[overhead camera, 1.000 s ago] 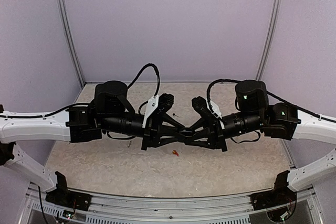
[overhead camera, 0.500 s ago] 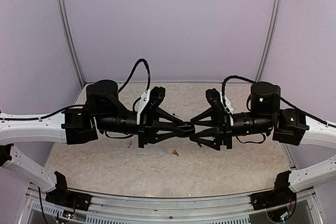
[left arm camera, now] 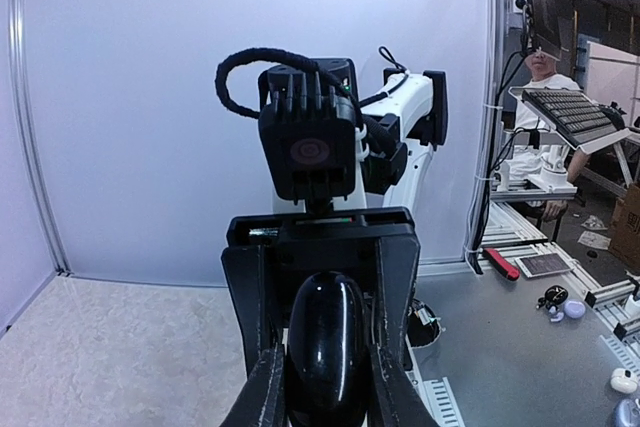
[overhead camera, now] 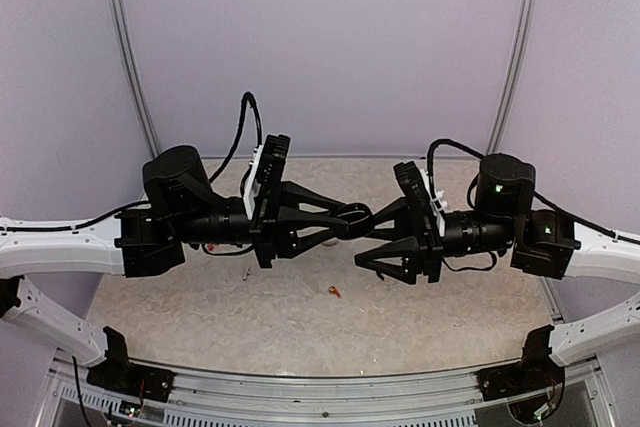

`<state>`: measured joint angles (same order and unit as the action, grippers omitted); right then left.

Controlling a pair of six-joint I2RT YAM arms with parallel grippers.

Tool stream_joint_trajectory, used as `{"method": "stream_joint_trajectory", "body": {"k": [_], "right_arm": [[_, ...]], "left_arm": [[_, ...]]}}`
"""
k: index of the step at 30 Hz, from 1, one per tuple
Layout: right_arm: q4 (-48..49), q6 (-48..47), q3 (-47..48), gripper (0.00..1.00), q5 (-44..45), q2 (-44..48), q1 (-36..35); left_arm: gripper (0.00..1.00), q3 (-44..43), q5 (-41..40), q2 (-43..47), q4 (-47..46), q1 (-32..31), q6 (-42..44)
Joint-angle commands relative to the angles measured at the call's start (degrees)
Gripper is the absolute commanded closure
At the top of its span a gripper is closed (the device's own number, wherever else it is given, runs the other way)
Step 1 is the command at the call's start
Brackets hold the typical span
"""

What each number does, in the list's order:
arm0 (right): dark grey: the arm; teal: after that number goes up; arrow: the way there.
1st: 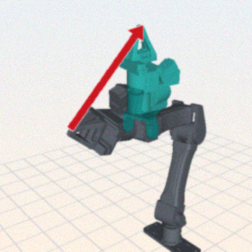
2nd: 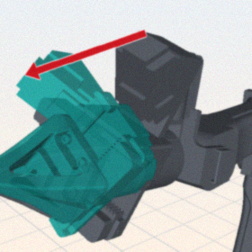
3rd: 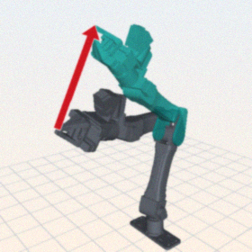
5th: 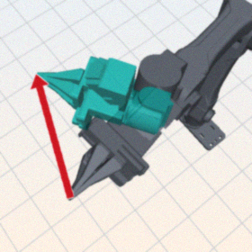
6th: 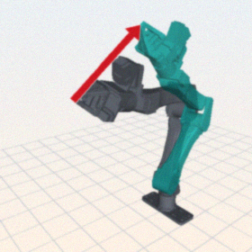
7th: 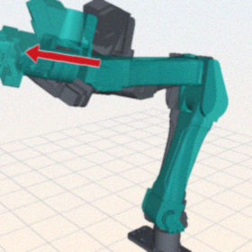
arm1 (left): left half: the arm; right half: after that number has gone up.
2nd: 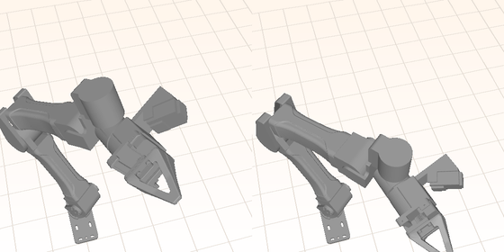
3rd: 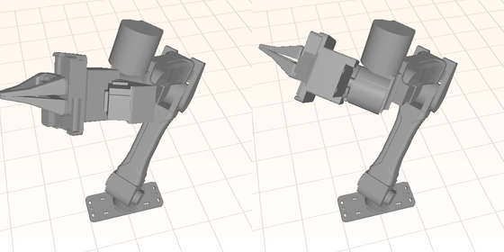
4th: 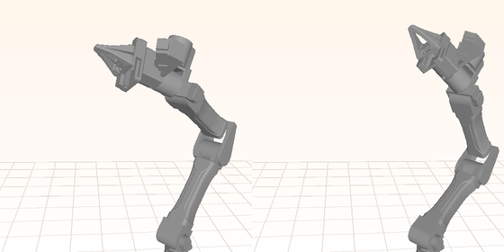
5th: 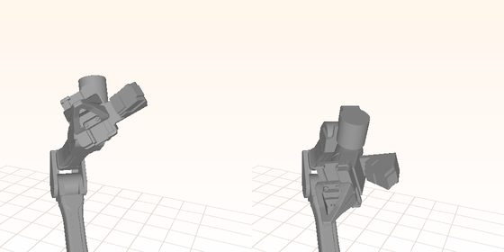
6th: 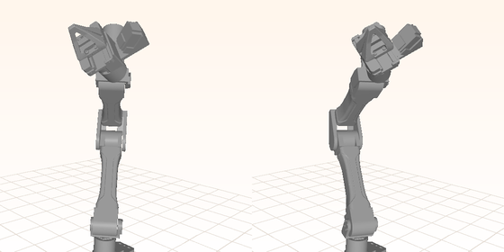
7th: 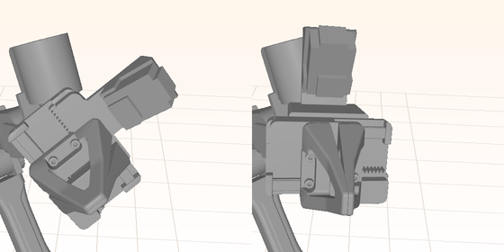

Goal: Insert the wireless bluetooth earbuds into the charging case
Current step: Pass from the left arm to the right

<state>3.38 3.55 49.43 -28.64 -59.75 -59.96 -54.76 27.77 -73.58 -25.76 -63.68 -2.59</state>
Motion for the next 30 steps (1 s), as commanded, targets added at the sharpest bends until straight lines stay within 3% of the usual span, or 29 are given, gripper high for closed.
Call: {"method": "stream_joint_trajectory", "body": {"k": [1,18,24,30], "right_arm": [[3.1,0.7,0.9,0.47,-2.4,-0.7,0.3],[4.2,1.4,0.8,0.57,-0.9,0.9,0.3],[4.2,1.4,0.8,0.68,-0.8,0.7,0.3],[4.2,1.4,0.8,0.72,-0.5,0.9,0.3]], "left_arm": [[0.94,0.5,0.2,-0.8,-2.6,-0.3,-1.0],[0.94,0.1,-0.1,-2.5,-2.8,-0.4,-0.6],[0.95,0.3,-0.3,-2.6,-2.8,-0.4,-0.4],[0.95,0.5,-0.6,-2.6,-2.4,-0.4,0.0]]}}
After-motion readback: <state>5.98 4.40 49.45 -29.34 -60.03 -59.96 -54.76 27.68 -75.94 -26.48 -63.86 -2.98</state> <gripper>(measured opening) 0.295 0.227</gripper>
